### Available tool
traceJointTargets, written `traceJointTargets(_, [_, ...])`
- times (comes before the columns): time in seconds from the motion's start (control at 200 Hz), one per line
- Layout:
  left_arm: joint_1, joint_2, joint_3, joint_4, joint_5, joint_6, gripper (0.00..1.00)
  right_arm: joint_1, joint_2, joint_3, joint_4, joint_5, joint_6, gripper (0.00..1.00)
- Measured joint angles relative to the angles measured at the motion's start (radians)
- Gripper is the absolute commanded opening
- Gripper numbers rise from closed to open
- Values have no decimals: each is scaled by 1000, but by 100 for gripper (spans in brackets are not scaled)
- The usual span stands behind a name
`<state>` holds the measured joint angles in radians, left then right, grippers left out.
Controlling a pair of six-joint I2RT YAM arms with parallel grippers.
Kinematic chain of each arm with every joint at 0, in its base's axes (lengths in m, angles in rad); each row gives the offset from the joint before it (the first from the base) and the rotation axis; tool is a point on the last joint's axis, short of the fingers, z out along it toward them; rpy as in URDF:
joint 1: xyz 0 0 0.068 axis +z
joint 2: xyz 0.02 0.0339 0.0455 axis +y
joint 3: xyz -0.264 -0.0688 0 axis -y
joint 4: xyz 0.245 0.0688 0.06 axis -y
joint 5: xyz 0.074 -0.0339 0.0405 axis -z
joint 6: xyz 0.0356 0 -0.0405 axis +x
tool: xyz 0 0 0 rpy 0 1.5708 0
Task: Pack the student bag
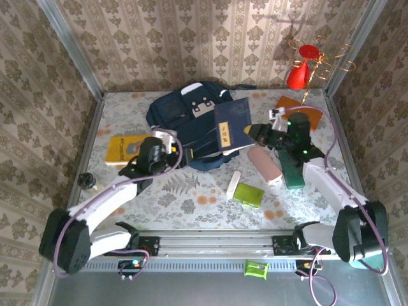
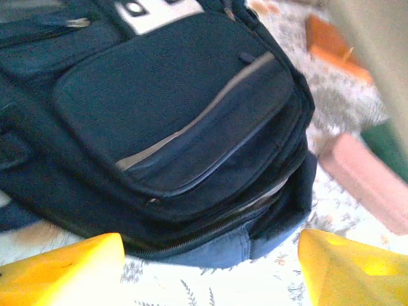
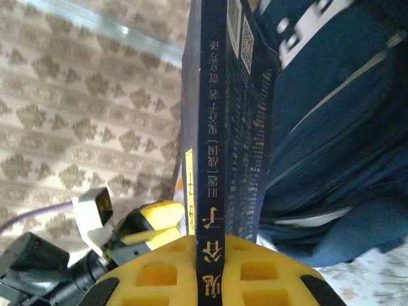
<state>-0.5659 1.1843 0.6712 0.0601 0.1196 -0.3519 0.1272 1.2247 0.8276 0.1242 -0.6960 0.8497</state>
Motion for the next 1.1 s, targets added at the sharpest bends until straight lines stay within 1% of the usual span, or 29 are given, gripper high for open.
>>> traceJointTargets(0.065, [-26, 103, 71, -14, -10, 107, 70, -62, -26, 0, -26, 0, -7, 0])
traceJointTargets(0.115, [-32, 192, 142, -33, -17, 177, 70, -90, -39, 0, -47, 0, -13, 0])
traceJointTargets(0.25, [-36, 406, 351, -89, -31, 328, 73, -105, -43, 0, -97, -1, -31, 0])
traceJointTargets(0.32, [-40, 489, 430, -112, -31, 389, 74, -111, -43, 0, -111, -7, -39, 0])
traceJointTargets(0.51, [-63, 650, 584, -191, -31, 501, 74, -130, -45, -14, -115, -16, -44, 0])
traceJointTargets(0.64, [-68, 709, 633, -214, -31, 539, 69, -137, -47, -39, -116, -16, -48, 0])
traceJointTargets(0.715, [-69, 735, 653, -220, -37, 554, 60, -138, -49, -50, -125, -16, -55, 0])
traceJointTargets(0.815, [-68, 763, 671, -231, -42, 570, 43, -140, -55, -53, -143, -16, -67, 0])
traceJointTargets(0.865, [-70, 768, 674, -234, -40, 579, 33, -140, -64, -53, -153, -15, -74, 0])
traceJointTargets(0.915, [-71, 769, 678, -241, -34, 580, 19, -141, -74, -53, -165, -15, -87, 0])
traceJointTargets(0.965, [-69, 769, 687, -251, -26, 587, 8, -142, -85, -53, -176, -14, -95, 0])
traceJointTargets(1.035, [-62, 768, 697, -259, -8, 588, 0, -145, -103, -53, -194, -12, -106, 0])
traceJointTargets(1.1, [-47, 756, 697, -263, 28, 573, 0, -148, -118, -53, -208, -8, -115, 0])
